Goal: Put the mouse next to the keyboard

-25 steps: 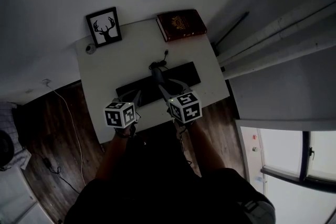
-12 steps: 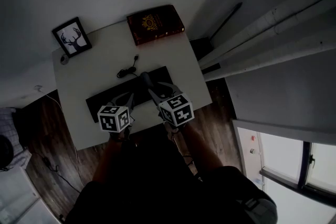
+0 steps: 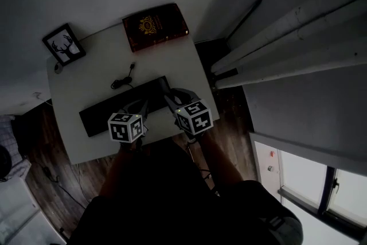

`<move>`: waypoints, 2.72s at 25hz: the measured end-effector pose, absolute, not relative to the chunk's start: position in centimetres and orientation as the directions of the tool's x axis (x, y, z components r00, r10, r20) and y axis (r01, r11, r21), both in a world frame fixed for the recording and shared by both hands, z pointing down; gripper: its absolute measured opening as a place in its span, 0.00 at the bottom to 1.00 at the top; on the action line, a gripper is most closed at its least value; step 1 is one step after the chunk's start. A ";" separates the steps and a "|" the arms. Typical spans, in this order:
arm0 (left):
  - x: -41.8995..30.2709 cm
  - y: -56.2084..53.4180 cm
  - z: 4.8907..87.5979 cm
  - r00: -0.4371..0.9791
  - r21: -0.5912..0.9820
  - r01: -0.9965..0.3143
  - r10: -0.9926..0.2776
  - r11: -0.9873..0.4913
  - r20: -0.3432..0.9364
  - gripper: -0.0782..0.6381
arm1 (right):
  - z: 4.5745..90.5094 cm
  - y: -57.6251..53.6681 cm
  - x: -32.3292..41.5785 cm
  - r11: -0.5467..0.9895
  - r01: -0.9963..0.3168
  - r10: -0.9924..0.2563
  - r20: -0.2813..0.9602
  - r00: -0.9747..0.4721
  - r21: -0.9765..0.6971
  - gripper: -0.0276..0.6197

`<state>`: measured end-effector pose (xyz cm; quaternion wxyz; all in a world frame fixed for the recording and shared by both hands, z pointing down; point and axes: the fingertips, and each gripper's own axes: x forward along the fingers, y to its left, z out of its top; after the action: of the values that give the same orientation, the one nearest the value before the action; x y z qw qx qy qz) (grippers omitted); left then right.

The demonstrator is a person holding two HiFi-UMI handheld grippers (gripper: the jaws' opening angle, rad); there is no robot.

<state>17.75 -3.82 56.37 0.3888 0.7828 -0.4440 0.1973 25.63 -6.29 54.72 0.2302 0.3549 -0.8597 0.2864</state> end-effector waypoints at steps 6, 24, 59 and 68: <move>18.6 -4.3 56.8 0.515 0.412 -0.857 -0.527 -0.309 0.676 0.11 | 57.9 -7.8 29.3 0.510 -0.776 -0.477 0.628 -0.614 -0.371 0.25; 18.4 -3.9 57.5 0.473 0.397 -0.881 -0.535 -0.259 0.701 0.11 | 63.0 -9.1 32.1 0.399 -0.785 -0.425 0.663 -0.616 -0.474 0.25; 20.8 6.1 52.8 0.429 0.432 -0.879 -0.728 -0.201 0.535 0.11 | 56.6 -0.6 30.6 0.683 -0.715 -0.536 0.561 -0.631 -0.152 0.08; 26.5 13.8 53.3 0.412 0.442 -0.873 -0.801 -0.209 0.435 0.11 | 54.1 13.1 35.5 0.800 -0.599 -0.482 0.578 -0.658 -0.015 0.07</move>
<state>26.50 13.77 53.26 0.3234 0.7754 -0.5395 0.0555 35.47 13.13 54.11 0.2856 0.2989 -0.9048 0.1025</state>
